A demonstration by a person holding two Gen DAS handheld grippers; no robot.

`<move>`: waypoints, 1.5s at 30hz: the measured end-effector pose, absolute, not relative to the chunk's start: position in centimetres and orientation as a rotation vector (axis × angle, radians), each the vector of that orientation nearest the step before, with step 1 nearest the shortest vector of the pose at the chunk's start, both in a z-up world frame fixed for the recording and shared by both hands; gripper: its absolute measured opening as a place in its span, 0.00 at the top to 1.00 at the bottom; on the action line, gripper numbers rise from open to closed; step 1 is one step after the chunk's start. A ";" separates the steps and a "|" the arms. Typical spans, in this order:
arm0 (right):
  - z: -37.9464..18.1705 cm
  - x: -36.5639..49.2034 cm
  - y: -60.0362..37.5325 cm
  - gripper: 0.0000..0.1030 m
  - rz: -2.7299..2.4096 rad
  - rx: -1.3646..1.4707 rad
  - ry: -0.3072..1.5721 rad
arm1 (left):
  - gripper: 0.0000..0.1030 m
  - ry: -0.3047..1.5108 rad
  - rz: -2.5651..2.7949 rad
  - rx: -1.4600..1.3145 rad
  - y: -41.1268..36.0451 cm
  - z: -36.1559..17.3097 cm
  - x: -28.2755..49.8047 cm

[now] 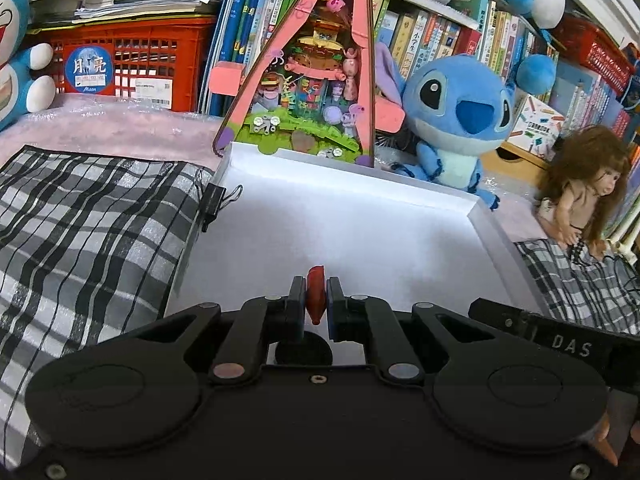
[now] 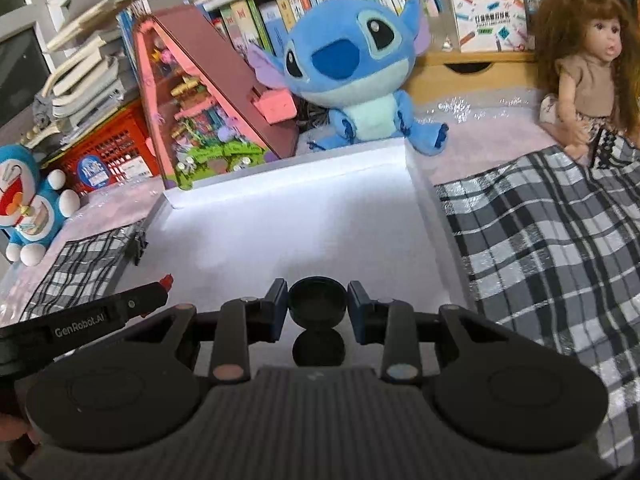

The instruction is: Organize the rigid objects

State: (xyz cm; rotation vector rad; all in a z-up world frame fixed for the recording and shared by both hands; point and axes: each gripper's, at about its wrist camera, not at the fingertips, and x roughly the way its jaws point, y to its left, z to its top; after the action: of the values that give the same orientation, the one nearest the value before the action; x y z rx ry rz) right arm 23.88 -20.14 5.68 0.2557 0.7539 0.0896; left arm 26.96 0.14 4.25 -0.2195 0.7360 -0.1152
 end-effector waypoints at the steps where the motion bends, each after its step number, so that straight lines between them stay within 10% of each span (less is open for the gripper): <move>1: 5.5 24.1 -20.1 0.64 0.087 0.255 0.758 | 0.91 0.738 -0.110 -0.223 0.1 4.1 27.2; 45: 3.7 24.8 -18.2 0.64 0.067 0.149 0.755 | 0.90 0.741 -0.084 -0.220 0.3 2.3 26.1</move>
State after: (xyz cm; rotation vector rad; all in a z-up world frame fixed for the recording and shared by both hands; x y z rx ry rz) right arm 24.81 -18.19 3.72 0.1491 0.7546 0.0666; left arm 26.12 0.34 2.28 -0.2195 0.7410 -0.0843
